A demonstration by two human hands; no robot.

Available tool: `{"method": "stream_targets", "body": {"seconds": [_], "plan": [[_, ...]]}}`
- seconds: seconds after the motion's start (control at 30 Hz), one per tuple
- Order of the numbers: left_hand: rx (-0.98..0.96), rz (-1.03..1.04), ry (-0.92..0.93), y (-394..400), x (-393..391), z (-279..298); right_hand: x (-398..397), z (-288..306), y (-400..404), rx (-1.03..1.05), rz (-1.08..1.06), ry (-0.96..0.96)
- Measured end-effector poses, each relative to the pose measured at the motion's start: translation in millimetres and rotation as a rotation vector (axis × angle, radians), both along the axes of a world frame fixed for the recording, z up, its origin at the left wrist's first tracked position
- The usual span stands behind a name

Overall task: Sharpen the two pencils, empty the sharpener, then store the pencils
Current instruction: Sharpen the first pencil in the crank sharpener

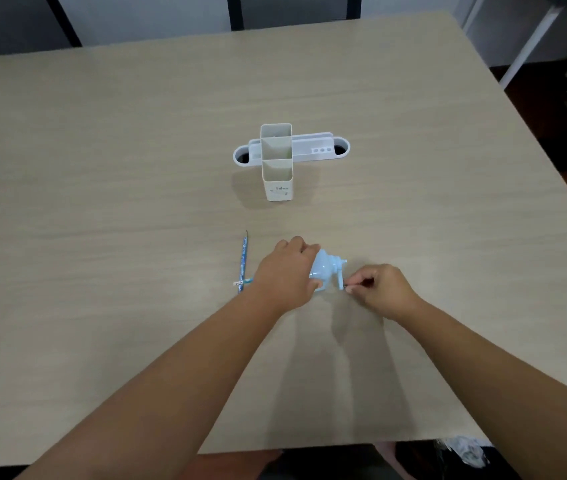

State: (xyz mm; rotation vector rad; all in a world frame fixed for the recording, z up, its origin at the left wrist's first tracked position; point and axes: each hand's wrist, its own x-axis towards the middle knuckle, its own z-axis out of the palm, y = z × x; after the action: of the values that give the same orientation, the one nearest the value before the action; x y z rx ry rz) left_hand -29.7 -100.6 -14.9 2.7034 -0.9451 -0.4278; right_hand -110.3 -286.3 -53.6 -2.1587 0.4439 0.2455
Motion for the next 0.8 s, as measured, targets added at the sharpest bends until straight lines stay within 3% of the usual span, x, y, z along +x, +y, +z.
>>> {"method": "stream_targets", "body": {"seconds": [0.2, 0.27, 0.37, 0.5, 0.63, 0.8], "plan": [[-0.002, -0.068, 0.034, 3, 7, 0, 15, 35, -3, -0.057, 0.005, -0.360], [-0.007, -0.076, 0.042, 4, 7, 1, 39, 26, -3, -0.057, -0.048, -0.340], [0.005, -0.071, 0.014, 4, 9, 2, 51, 4, -2, -0.051, -0.051, -0.121], [0.018, -0.088, -0.001, 4, 7, 2, 3, 5, 3, 0.021, 0.029, 0.062], [0.017, -0.109, 0.001, 3, 7, 1, -22, 28, 0, 0.244, -0.007, 0.016], [0.035, -0.142, 0.016, -3, 8, 2, 4, 34, -4, 0.099, -0.107, -0.252]]}}
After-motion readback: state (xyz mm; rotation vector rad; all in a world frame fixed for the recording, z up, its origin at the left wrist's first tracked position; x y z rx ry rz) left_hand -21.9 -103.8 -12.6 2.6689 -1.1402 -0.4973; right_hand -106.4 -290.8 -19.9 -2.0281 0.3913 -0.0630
